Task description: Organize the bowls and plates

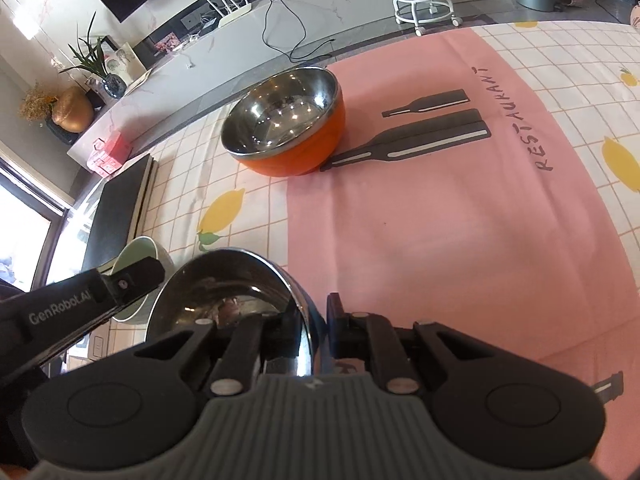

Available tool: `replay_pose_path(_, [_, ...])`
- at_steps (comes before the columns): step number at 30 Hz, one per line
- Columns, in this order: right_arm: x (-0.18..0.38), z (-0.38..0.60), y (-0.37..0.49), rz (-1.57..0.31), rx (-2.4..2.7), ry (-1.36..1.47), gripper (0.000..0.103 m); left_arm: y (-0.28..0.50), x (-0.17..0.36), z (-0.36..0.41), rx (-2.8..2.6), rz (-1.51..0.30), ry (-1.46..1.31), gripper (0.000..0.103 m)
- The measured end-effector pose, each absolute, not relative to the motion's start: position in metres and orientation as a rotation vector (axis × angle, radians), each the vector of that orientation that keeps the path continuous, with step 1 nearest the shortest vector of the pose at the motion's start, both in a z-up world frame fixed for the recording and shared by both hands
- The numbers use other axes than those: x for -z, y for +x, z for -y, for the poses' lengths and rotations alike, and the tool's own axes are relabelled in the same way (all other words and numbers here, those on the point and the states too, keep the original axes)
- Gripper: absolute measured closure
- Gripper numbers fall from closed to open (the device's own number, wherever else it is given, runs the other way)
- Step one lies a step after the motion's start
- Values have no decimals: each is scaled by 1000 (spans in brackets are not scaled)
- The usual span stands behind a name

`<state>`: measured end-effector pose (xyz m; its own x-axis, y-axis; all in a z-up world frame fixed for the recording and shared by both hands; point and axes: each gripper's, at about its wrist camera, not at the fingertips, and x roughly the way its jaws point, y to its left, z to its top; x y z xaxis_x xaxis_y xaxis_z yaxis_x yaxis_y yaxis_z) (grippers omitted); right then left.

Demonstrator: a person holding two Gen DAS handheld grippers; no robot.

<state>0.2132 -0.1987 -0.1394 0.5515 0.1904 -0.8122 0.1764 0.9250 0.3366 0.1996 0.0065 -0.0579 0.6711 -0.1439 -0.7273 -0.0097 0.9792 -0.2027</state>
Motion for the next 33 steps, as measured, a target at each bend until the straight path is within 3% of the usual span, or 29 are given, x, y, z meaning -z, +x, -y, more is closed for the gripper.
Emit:
replay_pose_path(2, [145, 201, 215, -995, -8, 393, 96, 198, 58, -14, 77, -836, -221, 102])
replay_pose_path(10, [154, 219, 214, -1014, -14, 475, 98, 194, 81, -34, 66, -884, -320, 67])
replay_pose_path(15, [153, 216, 214, -1014, -12, 463, 98, 192, 90, -36, 116, -903, -373, 61])
replay_pose_path(17, [154, 217, 214, -1013, -13, 468, 98, 192, 93, -34, 114, -929, -353, 61])
replay_pose_path(19, [154, 217, 214, -1012, -12, 474, 98, 192, 98, -32, 113, -957, -339, 77])
replay_pose_path(22, [156, 217, 213, -1014, -10, 479, 97, 191, 102, -29, 109, -972, -321, 92])
replay_pose_path(33, [128, 224, 192, -964, -35, 464, 96, 165, 69, -12, 126, -918, -287, 93])
